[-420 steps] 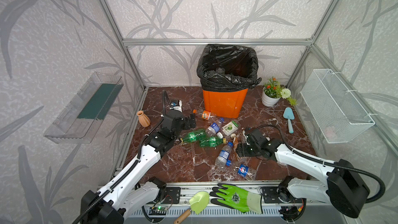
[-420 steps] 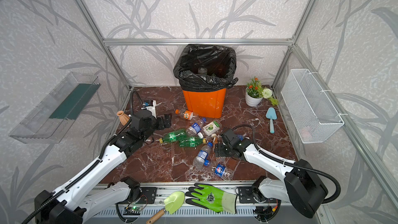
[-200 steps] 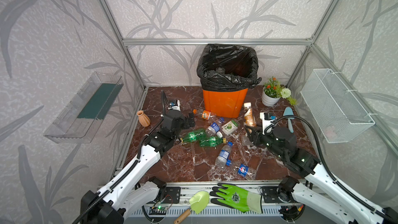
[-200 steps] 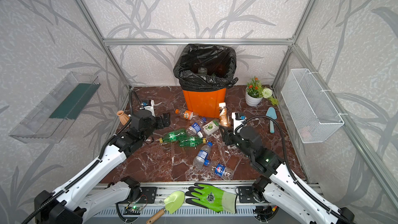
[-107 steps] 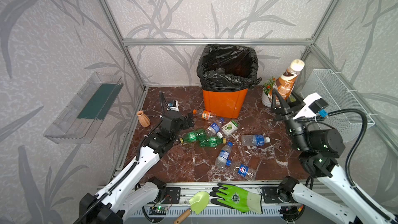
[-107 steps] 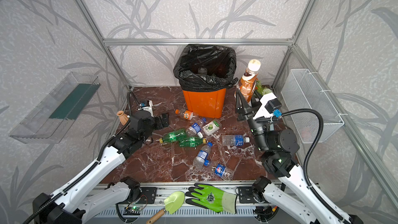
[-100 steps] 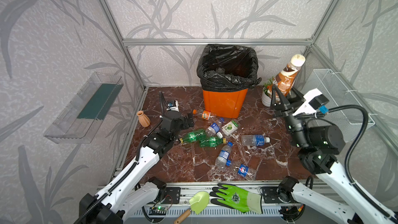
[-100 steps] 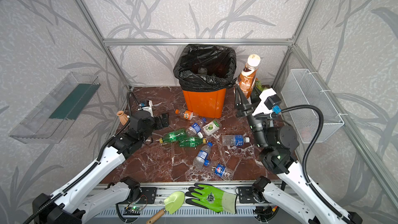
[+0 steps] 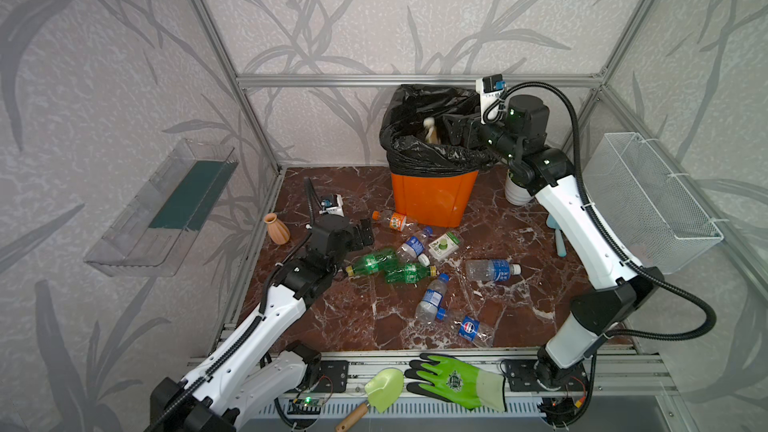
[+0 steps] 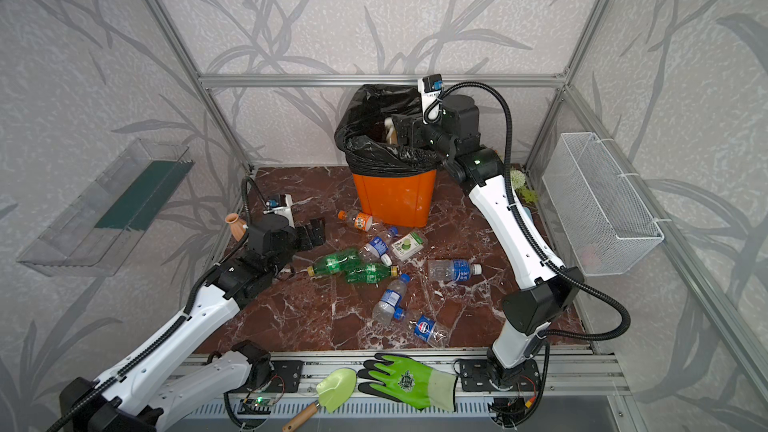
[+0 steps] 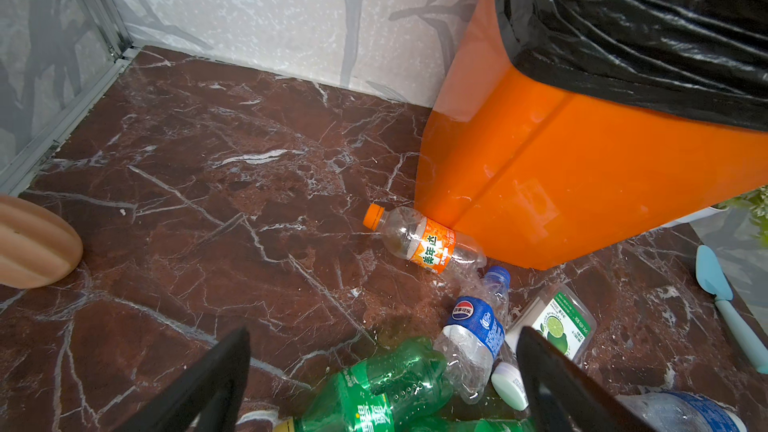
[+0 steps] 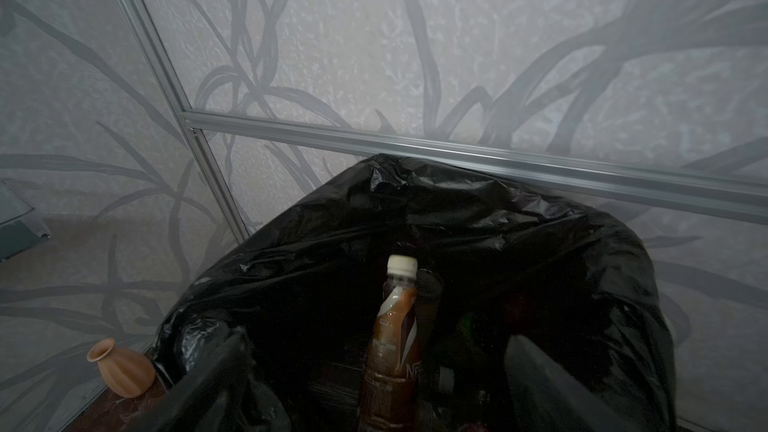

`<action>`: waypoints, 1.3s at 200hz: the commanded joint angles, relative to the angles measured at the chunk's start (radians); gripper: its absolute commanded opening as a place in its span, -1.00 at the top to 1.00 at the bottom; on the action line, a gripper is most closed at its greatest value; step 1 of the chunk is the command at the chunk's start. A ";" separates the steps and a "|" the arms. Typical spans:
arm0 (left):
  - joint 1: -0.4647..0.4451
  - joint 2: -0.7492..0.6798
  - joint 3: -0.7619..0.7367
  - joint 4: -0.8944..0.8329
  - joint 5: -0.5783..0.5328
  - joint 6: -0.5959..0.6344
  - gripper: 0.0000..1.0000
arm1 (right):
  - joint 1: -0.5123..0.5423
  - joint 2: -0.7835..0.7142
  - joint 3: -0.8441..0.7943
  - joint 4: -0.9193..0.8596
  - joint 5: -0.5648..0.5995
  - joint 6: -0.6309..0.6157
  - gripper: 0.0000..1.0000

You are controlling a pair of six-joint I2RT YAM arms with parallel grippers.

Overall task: Throw the plastic bottles in the bin
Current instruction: 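Open the right gripper to drop the Nescafe bottle into the bin, then draw the right arm back down toward the bottles nearest the robot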

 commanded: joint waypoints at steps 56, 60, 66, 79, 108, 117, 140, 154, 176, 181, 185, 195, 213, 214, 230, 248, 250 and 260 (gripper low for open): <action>0.002 -0.014 -0.008 -0.009 0.013 0.023 -0.98 | -0.013 -0.443 -0.389 0.173 0.116 0.004 -0.97; 0.003 -0.014 -0.006 -0.008 0.021 0.031 -0.98 | -0.014 -0.461 -0.422 0.169 0.132 0.010 -0.97; 0.002 -0.010 -0.003 -0.008 0.029 0.036 -0.98 | -0.016 -0.495 -0.483 0.167 0.154 0.015 -0.97; 0.002 -0.004 0.001 -0.007 0.042 0.047 -0.98 | -0.025 -0.567 -0.629 0.177 0.179 0.036 -1.00; 0.000 0.009 0.010 -0.011 0.064 0.067 -0.98 | -0.090 -0.706 -0.888 0.117 0.135 0.115 -1.00; -0.004 0.015 0.015 -0.015 0.064 0.074 -0.98 | -0.107 -0.733 -0.937 0.063 0.113 0.130 -1.00; -0.007 0.031 0.019 -0.014 0.048 0.084 -0.98 | -0.103 -0.800 -1.076 -0.023 -0.045 0.089 -0.96; -0.006 0.036 0.015 -0.002 0.034 0.082 -0.98 | -0.077 -0.831 -1.139 -0.084 -0.100 0.068 -0.92; -0.006 0.049 0.024 0.003 0.026 0.083 -0.98 | 0.022 -0.864 -1.207 -0.173 -0.101 0.054 -0.91; -0.007 0.053 0.028 0.003 0.028 0.084 -0.98 | 0.052 -0.867 -1.217 -0.190 -0.092 0.054 -0.91; -0.007 0.057 0.031 0.004 0.029 0.087 -0.98 | 0.076 -0.866 -1.223 -0.206 -0.082 0.053 -0.90; -0.007 0.064 0.040 0.001 0.033 0.092 -0.98 | 0.139 -0.859 -1.232 -0.248 -0.044 0.051 -0.90; -0.006 0.070 0.050 -0.002 0.038 0.095 -0.98 | 0.256 -0.833 -1.253 -0.312 0.039 0.083 -0.88; -0.007 0.069 0.051 -0.002 0.039 0.095 -0.98 | 0.262 -0.831 -1.255 -0.315 0.042 0.086 -0.88; -0.007 0.062 0.047 -0.004 0.034 0.095 -0.98 | 0.339 -0.823 -1.307 -0.316 0.054 0.165 -0.86; -0.007 0.052 0.040 -0.007 0.033 0.098 -0.98 | 0.436 -0.842 -1.376 -0.287 0.087 0.253 -0.85; -0.007 0.051 0.040 -0.007 0.033 0.099 -0.98 | 0.448 -0.844 -1.383 -0.287 0.095 0.260 -0.85; -0.006 0.050 0.041 -0.011 0.030 0.102 -0.98 | 0.500 -0.853 -1.407 -0.287 0.131 0.294 -0.85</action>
